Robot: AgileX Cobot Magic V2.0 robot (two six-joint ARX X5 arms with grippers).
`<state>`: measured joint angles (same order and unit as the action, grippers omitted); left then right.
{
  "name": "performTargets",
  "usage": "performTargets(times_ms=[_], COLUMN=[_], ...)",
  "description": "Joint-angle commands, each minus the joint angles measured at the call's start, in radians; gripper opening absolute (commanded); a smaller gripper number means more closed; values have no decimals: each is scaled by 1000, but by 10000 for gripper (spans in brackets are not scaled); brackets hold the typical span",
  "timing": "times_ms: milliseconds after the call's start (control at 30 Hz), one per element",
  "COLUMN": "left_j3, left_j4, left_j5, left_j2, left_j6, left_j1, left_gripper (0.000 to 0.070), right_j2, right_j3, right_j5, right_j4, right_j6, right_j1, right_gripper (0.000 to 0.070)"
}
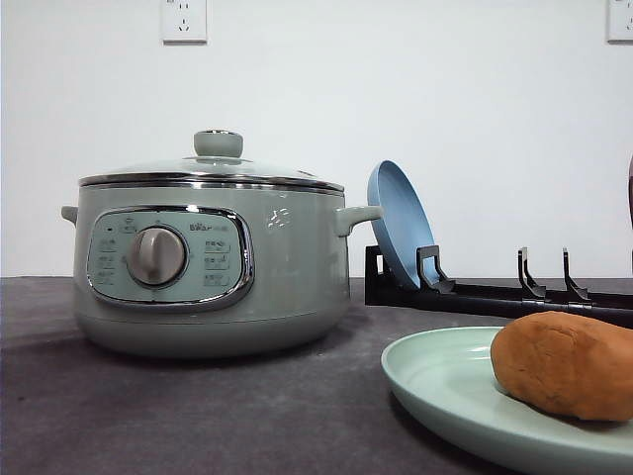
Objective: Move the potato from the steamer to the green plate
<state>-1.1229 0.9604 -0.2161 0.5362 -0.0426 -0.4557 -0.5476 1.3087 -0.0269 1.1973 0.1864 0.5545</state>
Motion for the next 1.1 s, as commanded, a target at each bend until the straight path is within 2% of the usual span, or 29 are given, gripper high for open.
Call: performTargets(times_ms=[0, 33, 67, 100, 133, 167, 200, 267, 1067], left_j3=[-9, -9, -9, -9, -9, -9, -9, -9, -9], left_j4=[-11, -10, -10, -7, -5, -4, -5, -6, -11], left_j5=[-5, -6, -5, -6, -5, -5, -5, -5, -5], left_j2=[5, 5, 6, 6, 6, 6, 6, 6, 5], left_j6=[-4, -4, -3, -2, 6, 10, 11, 12, 11], left_j1=[-3, -3, -3, -3, -3, -3, -3, -3, -3], left_gripper=[699, 684, 581, 391, 137, 3, 30, 0, 0], right_j2=[-6, -6, -6, -6, -6, -6, -6, -6, -6], right_j3=[14, 14, 14, 14, 14, 14, 14, 14, 15], right_j5=[-3, -3, -3, -3, -2, -1, -1, 1, 2], right_j4=[-6, -6, -5, -4, 1, 5, 10, 13, 8], right_j6=[-3, -3, -3, -3, -3, -4, -7, -12, -11], right_j1=[6, 6, 6, 6, 6, 6, 6, 6, 6], right_gripper=[623, 597, 547, 424, 258, 97, 0, 1, 1])
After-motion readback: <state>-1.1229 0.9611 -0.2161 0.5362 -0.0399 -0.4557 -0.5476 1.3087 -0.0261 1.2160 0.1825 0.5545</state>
